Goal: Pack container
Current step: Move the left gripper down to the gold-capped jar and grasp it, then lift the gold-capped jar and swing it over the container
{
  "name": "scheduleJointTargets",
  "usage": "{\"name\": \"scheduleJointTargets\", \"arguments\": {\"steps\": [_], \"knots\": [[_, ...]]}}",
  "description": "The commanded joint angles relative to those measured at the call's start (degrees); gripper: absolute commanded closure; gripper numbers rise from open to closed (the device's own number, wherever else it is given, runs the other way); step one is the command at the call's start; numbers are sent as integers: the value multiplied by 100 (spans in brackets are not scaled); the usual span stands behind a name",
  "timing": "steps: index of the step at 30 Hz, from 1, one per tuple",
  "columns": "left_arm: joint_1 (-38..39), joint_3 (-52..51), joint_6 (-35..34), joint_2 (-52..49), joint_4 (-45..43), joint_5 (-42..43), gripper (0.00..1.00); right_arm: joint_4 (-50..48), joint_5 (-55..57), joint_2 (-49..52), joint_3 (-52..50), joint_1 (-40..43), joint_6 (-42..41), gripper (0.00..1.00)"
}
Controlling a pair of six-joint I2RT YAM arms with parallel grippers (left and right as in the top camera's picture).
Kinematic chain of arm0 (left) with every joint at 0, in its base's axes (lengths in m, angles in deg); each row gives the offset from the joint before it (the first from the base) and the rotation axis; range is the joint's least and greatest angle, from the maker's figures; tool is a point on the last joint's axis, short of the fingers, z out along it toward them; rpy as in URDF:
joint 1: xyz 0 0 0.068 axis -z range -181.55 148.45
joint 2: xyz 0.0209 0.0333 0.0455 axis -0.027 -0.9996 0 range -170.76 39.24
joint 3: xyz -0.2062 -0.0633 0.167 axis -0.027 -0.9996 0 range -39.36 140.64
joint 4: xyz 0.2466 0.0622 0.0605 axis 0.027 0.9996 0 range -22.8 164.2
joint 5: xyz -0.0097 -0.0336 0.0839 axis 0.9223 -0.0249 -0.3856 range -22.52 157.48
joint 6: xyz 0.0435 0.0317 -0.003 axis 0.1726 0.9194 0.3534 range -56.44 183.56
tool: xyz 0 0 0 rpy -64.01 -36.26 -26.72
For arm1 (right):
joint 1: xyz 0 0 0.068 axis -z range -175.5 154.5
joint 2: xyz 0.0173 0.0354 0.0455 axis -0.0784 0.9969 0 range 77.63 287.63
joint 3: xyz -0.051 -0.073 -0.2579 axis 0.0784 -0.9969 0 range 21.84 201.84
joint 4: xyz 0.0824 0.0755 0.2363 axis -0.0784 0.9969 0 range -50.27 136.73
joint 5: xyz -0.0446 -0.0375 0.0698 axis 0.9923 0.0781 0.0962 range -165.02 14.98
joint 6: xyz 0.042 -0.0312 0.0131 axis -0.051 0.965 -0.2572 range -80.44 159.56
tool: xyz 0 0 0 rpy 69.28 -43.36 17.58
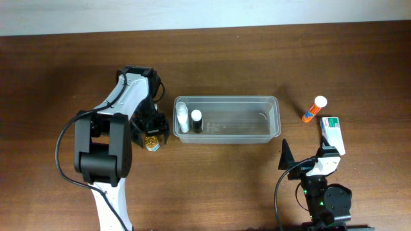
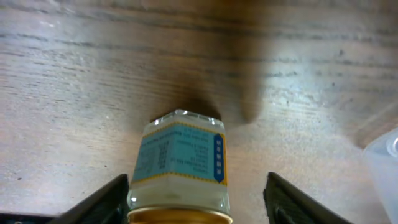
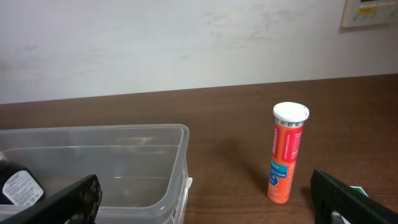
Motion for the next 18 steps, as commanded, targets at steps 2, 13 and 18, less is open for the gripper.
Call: {"name": "scheduleJointTargets", "arguments": {"steps": [2,13,18], "knots": [[-26,-33,-33,-35,-55,-133,40,37,50,-15,-31,-31,24,2],[-26,-31,-31,68,-258,-282,56,37,50,-15,-31,-31,24,2],[-26,-31,-31,487,-581,-382,57,35,50,-15,-31,-31,24,2]]}}
